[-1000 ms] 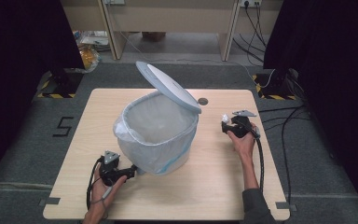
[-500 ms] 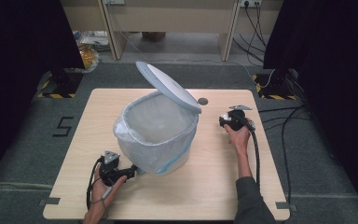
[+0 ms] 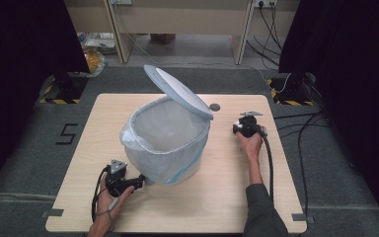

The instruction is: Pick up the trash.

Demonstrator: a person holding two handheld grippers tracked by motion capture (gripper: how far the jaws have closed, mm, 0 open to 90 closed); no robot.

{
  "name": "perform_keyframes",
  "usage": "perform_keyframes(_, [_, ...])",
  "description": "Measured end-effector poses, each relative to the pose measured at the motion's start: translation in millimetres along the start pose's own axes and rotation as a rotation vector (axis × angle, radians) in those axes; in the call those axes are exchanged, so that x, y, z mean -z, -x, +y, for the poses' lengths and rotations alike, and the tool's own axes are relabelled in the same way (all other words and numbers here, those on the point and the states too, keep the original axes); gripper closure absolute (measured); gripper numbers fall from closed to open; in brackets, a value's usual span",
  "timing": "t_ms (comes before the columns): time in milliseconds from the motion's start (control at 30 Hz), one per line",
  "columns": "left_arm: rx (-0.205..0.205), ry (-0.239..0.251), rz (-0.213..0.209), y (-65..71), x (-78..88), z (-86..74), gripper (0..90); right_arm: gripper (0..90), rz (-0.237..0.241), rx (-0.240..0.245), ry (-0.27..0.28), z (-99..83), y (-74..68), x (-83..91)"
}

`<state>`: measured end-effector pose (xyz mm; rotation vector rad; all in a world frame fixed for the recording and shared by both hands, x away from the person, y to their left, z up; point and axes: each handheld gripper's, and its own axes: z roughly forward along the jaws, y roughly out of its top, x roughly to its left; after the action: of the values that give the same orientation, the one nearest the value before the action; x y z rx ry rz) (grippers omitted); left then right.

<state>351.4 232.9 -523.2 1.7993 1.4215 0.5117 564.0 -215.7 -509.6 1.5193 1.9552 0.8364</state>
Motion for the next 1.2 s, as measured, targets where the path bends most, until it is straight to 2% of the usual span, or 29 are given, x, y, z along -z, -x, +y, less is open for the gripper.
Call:
perform_keyframes(100, [-0.002,0.003,0.003,0.4,0.0,-0.1,14.5,55.2,0.020,-0.006,0.014,-1.9,0.9,7.3])
perform_keyframes(500, [0.005,-0.001,-0.002,-0.2,-0.2,-0.1,14.5,55.2,0.081,0.042,0.070,-21.1,4.4,52.0])
perform_keyframes(967, [0.006,-0.001,0.000,1.2,0.2,-0.7,14.4,55.1,0.150,0.104,0.136,-39.3,-10.6,102.0])
perform_keyframes(1200, [-0.003,0.003,0.010,5.0,0.7,-1.4,14.5,55.1,0.164,0.122,0.148,-44.6,-18.0,112.9])
